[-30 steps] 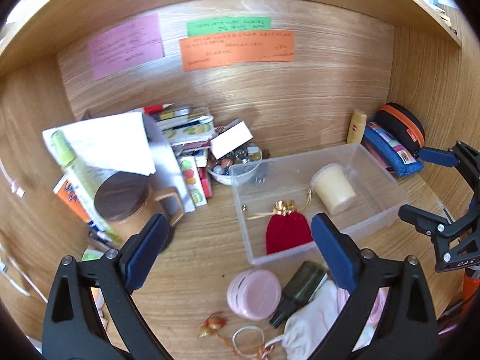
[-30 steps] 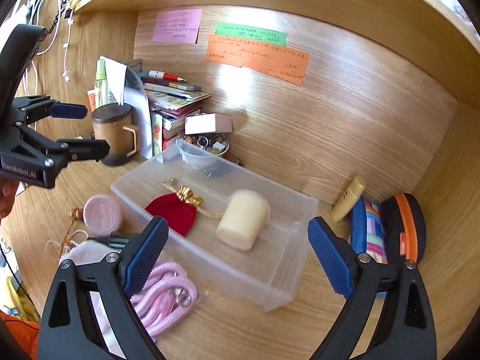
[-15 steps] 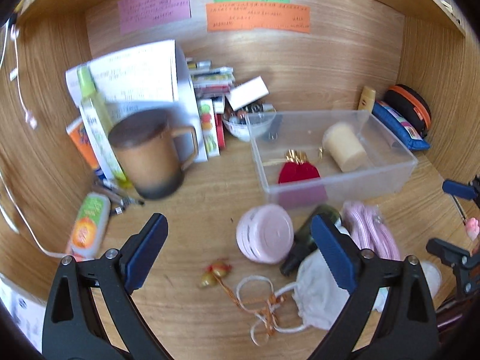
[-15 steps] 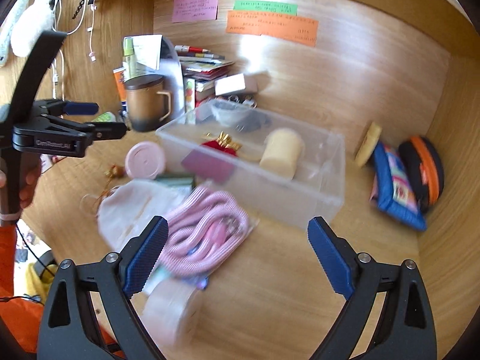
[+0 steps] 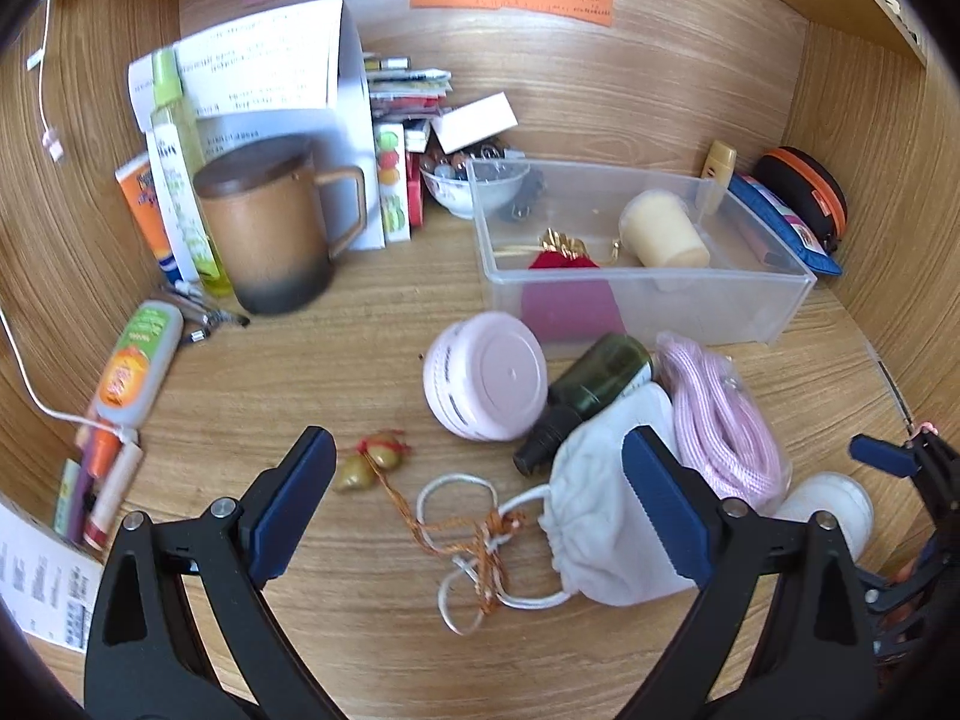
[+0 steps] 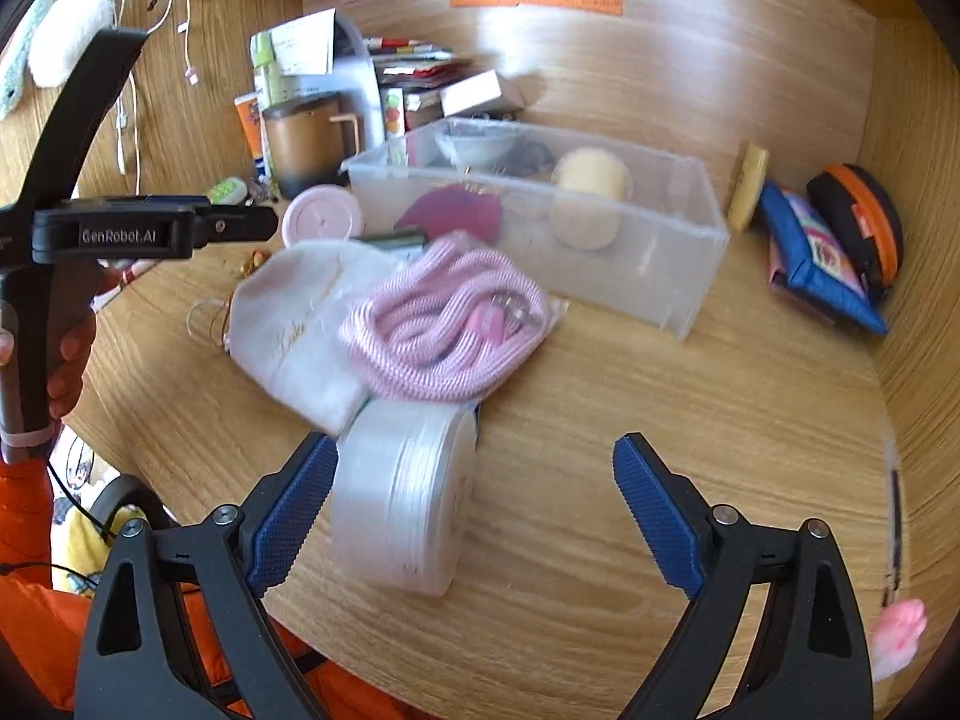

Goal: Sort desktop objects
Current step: 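Grasp the clear round container with right tool while left tool approaches pink compact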

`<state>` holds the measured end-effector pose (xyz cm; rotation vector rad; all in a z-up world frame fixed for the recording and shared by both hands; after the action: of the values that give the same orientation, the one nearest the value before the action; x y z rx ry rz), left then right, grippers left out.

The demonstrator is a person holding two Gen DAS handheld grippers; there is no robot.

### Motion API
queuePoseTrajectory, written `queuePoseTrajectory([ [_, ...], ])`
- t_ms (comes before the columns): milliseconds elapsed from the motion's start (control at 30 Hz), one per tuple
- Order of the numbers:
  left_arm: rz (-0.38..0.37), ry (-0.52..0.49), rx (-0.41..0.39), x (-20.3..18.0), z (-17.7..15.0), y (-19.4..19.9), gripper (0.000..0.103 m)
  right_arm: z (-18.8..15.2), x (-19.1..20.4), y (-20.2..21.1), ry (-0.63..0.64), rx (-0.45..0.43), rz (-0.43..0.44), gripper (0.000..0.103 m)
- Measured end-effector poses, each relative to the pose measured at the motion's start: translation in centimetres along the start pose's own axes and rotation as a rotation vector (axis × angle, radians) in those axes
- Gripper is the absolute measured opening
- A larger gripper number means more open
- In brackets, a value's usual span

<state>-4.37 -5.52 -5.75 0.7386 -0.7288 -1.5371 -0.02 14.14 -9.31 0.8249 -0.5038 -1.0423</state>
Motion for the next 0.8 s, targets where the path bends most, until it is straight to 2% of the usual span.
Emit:
queuePoseTrajectory([
  [67,-0.001,0.002,0.006,-0.2,-0.4,-0.2,0.097,-0.4,0.3,-0.6,0.012,0.021,0.003,0.08],
  [133,-0.004,0.008,0.015,-0.3,-0.6,-0.5,0.097,-0.6,0.5,-1.3,0.025,0.049,0.019,0.06],
  [233,-0.007,0.016,0.029,-0.2,-0.9,-1.0,0.097,-1.0,0.7,-2.2,0.03,0.085,0.056,0.038],
  [300,-0.009,0.022,0.035,-0.1,-0.9,-1.3,0.097,-1.1,0.6,-2.3,0.024,0.09,0.086,0.028],
  [467,-0.032,0.036,0.054,0.3,-0.3,-2.2,0.097,-1.1,-0.1,-1.1,0.027,0.051,0.097,0.027],
  [667,-0.078,0.057,0.086,0.7,1.1,-3.5,0.097,-0.3,-1.3,0.5,0.016,0.0,0.067,0.027],
  [800,-0.106,0.087,0.071,1.1,2.2,-3.3,0.097,0.3,-2.6,0.7,-0.003,-0.008,0.04,0.027],
])
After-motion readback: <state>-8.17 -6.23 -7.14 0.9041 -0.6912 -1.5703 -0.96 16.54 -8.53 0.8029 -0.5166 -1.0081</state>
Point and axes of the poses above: each gripper's, at about its wrist camera, not at the fingertips, and y roughly against the way its jaws point, x to its left, z to its top, the point moved 5 cm from there along -y, roughly the way its jaws point, and after that the axes turned 7 degrees about x, right-handed, at the moved point
